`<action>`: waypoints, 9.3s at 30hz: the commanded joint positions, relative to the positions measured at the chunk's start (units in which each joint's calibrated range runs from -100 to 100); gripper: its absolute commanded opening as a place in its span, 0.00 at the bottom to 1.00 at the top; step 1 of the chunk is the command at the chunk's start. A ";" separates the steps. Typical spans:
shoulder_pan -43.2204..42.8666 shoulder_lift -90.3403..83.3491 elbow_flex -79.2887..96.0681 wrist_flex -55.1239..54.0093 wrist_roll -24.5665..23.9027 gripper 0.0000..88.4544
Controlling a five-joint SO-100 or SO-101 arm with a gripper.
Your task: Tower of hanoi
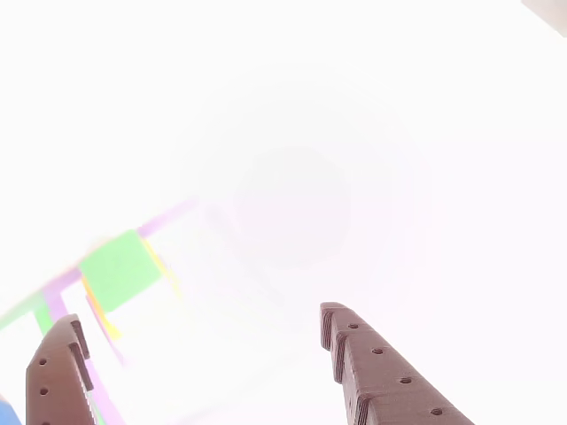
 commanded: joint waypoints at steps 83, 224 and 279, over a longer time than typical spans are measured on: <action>-10.81 58.50 6.27 -80.94 0.00 0.17; -51.85 74.81 6.72 -90.90 0.00 0.20; -25.67 -4.56 -36.00 43.19 0.00 0.16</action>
